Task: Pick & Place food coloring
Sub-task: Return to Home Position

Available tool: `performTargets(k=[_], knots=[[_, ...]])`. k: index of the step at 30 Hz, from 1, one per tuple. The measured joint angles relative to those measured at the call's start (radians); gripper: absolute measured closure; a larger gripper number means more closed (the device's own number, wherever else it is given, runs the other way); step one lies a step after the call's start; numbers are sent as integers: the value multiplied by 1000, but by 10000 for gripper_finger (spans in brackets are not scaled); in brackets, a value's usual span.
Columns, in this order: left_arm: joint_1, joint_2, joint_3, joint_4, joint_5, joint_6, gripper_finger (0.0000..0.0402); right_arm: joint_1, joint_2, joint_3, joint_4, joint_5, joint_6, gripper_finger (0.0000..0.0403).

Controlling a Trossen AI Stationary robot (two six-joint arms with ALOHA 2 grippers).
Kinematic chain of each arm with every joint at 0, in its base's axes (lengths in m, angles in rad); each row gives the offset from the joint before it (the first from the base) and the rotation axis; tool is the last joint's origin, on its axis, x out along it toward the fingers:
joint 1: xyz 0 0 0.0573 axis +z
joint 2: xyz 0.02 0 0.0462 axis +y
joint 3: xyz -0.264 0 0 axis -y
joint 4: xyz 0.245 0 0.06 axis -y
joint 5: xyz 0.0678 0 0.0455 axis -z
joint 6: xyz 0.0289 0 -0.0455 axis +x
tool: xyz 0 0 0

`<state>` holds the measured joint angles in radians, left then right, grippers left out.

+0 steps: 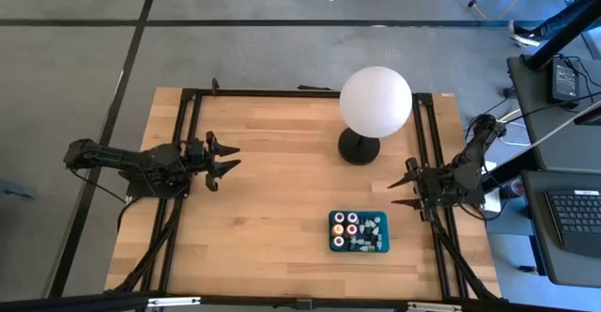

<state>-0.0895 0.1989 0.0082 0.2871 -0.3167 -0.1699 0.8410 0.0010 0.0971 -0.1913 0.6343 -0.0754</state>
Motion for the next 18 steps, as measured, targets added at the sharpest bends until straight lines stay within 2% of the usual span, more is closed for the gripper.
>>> performTargets(k=[2, 6, 12, 18], knots=[[0, 0, 0, 0, 0, 0, 221, 0, 0, 12, 16, -20, -13, 205], [0, 0, 0, 0, 0, 0, 220, 0, 0, 41, 20, -173, -43, 205], [0, 0, 0, 0, 0, 0, 223, 0, 0, 40, 44, -311, -18, 205], [0, 0, 0, 0, 0, 0, 220, 0, 0, 27, 64, -348, -36, 205]])
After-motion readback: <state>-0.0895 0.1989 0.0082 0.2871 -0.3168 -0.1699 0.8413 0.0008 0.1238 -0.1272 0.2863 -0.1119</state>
